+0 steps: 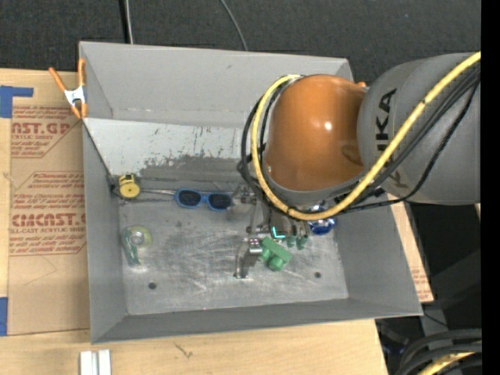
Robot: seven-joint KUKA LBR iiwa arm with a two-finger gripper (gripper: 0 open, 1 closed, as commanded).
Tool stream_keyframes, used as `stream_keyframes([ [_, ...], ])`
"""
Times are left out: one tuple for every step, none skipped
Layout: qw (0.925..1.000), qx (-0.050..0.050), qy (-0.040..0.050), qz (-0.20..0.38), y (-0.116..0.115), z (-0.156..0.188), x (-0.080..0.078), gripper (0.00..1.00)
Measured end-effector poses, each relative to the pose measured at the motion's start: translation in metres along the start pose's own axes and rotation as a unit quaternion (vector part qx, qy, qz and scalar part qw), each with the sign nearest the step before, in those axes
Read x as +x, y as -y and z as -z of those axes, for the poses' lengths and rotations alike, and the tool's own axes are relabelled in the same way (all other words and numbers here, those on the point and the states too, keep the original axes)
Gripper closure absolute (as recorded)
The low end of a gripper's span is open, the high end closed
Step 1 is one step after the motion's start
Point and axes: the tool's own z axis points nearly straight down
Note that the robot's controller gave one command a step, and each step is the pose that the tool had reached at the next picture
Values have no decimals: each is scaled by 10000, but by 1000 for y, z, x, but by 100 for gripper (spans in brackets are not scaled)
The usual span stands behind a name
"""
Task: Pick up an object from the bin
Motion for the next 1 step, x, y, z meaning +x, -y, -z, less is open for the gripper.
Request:
stream_keyframes([
  [9994,-12,87,325,16,-158,-102,0],
])
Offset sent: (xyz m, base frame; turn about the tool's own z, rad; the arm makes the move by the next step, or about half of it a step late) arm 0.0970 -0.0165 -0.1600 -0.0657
